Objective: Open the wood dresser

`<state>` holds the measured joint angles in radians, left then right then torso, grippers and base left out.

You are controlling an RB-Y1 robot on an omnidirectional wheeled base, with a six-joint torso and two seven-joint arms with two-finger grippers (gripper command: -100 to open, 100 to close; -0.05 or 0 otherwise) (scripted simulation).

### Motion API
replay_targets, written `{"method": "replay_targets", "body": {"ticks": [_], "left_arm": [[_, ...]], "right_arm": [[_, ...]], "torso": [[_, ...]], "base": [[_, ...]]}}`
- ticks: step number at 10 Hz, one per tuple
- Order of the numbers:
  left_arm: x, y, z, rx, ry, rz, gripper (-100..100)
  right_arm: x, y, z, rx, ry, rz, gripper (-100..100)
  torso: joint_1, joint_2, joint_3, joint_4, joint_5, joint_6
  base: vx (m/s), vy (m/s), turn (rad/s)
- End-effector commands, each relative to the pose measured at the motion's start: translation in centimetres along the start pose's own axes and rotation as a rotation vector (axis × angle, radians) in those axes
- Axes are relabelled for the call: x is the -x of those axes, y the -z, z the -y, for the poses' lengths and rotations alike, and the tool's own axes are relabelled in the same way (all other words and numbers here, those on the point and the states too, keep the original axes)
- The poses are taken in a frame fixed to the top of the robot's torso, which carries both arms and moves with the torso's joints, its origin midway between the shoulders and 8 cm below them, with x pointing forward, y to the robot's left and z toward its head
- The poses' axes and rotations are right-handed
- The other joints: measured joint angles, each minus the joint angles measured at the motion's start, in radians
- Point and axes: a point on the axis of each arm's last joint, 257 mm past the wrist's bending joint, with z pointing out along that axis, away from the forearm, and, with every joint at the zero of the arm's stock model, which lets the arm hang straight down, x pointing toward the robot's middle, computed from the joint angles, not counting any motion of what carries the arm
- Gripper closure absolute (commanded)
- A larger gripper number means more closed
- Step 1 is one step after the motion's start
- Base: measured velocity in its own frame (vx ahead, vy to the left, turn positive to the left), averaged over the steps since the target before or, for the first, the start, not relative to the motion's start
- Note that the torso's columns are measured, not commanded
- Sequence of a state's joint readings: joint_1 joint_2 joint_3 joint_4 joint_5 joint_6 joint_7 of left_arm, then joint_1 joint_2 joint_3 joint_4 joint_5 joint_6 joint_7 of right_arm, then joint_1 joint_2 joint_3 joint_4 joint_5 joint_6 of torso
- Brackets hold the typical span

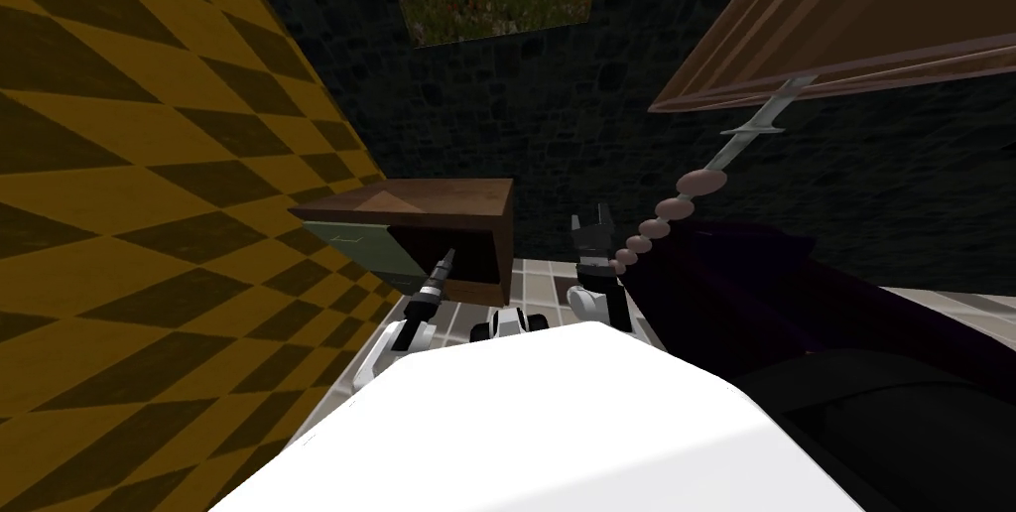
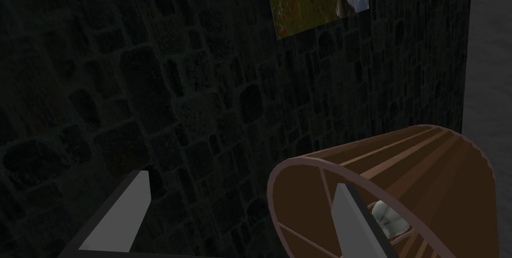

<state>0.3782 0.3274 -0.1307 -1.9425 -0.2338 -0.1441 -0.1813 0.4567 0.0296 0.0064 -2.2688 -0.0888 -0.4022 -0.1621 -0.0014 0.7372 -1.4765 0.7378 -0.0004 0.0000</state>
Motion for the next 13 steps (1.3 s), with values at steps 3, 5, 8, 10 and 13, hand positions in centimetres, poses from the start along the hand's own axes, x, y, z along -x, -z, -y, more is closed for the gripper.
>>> {"method": "replay_targets", "body": {"ticks": [3, 5, 8, 10, 13], "left_arm": [[0.3, 0.0, 0.3, 0.002, -0.001, 0.002, 100], [0.2, 0.5, 0.8, -0.004, -0.002, -0.005, 100], [-0.1, 0.9, 0.8, 0.001, 0.000, -0.013, 100], [-0.5, 1.6, 1.1, -0.002, 0.001, -0.024, 100], [-0.8, 1.9, 1.2, -0.004, 0.004, -0.032, 100]], "right_arm": [[0.0, 0.0, 0.0, 0.000, 0.000, 0.000, 0], [0.0, 0.0, 0.0, 0.000, 0.000, 0.000, 0], [0.0, 0.0, 0.0, 0.000, 0.000, 0.000, 0], [0.0, 0.0, 0.0, 0.000, 0.000, 0.000, 0], [0.0, 0.0, 0.0, 0.000, 0.000, 0.000, 0]], "torso": [[0.003, 0.004, 0.003, 0.001, 0.001, 0.000], [0.005, 0.009, 0.005, 0.003, 0.000, -0.002], [0.000, 0.006, 0.003, 0.004, -0.002, -0.001], [0.002, 0.001, 0.000, 0.002, -0.001, -0.001], [0.004, 0.004, 0.002, 0.003, 0.000, -0.002]], "base": [[0.068, -0.011, -0.009], [-0.128, 0.057, 0.030], [-0.155, 0.020, 0.034], [-0.153, 0.063, 0.040], [-0.143, 0.052, 0.020]]}}
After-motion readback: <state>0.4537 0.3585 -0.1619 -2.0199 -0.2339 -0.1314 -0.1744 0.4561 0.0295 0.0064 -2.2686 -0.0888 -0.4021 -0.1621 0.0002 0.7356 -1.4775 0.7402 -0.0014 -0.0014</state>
